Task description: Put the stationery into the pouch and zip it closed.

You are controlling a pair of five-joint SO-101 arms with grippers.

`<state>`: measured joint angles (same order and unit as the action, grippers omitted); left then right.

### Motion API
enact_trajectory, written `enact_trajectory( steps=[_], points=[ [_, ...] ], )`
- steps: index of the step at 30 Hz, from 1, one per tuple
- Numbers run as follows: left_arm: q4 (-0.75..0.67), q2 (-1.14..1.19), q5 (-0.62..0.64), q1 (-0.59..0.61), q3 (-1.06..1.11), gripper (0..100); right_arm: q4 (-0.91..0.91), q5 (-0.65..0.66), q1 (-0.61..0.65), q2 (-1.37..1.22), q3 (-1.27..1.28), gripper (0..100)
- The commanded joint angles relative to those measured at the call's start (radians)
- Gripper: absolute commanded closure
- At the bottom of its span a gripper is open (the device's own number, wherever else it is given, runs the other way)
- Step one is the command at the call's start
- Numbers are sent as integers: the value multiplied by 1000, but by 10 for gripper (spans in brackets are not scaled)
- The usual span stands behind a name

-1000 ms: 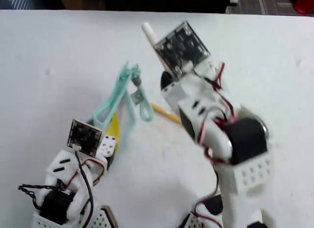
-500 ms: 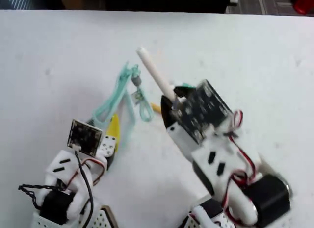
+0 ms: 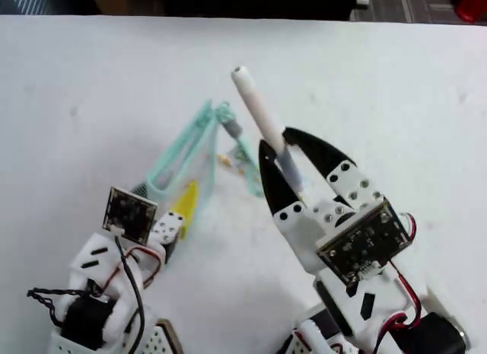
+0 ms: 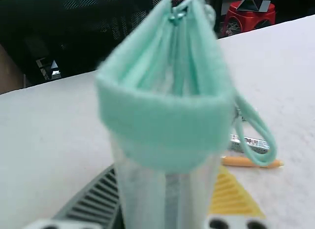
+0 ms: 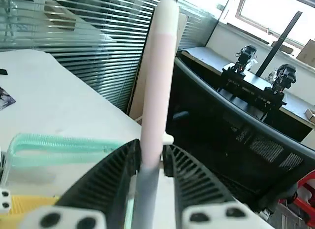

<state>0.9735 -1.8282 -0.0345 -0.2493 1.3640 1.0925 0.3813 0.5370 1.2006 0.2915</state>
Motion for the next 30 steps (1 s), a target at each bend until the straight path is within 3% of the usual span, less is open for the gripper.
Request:
enact_trajectory(
  steps=[1, 6, 10, 15, 24, 30],
  points=[
    [-5, -1, -2, -13, -5, 810, -111, -89, 5, 5, -8, 982],
    [-5, -1, -5, -30, -5, 809, -254, -221, 16, 7, -9, 982],
    [-5, -1, -9, -74, 12, 810, -298, -308, 130, -1, 0, 982],
    [-11, -1, -11, -71, 23, 811, -312, -245, 300, -114, -14, 982],
    [-14, -1, -11, -65, 20, 811, -398, -227, 363, -271, -12, 982],
    [-20, -1, -9, -41, 20, 810, -467, -229, 302, -317, 64, 982]
  ],
)
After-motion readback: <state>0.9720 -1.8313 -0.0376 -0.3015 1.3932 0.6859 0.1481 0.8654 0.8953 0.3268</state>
